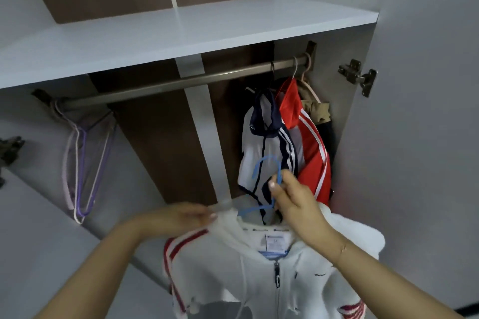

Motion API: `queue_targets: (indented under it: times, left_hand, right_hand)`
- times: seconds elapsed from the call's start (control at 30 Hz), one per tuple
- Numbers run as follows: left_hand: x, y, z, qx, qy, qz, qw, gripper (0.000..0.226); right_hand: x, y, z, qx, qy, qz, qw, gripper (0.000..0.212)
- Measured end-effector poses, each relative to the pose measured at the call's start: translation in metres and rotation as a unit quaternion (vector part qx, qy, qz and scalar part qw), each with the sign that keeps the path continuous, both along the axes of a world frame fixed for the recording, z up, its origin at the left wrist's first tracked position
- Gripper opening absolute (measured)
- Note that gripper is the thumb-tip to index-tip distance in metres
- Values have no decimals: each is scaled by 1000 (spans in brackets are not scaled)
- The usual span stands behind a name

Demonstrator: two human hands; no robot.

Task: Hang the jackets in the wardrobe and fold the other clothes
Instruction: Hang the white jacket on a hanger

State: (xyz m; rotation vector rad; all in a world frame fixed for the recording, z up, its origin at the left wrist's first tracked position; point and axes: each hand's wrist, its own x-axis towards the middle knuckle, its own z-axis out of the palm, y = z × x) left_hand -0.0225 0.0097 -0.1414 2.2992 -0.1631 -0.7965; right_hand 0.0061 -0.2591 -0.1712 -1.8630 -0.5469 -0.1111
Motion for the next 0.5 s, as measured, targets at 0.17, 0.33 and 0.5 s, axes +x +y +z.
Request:
queue_targets:
  times: [0.17,0.33,0.5]
  left_hand:
    - [-24,-19,-32,-35,-234,124,964,21]
    - [-14,-31,-30,16,-340,99,935,15]
    - [-4,-1,-27,85,-386,81,915,20]
  right_hand:
    - [13,18,21,-16,-5,6,1000,27]
    - [17,29,29,-56,-12,35,998,19]
    - [10,25,30,-32,-23,-2,999,18]
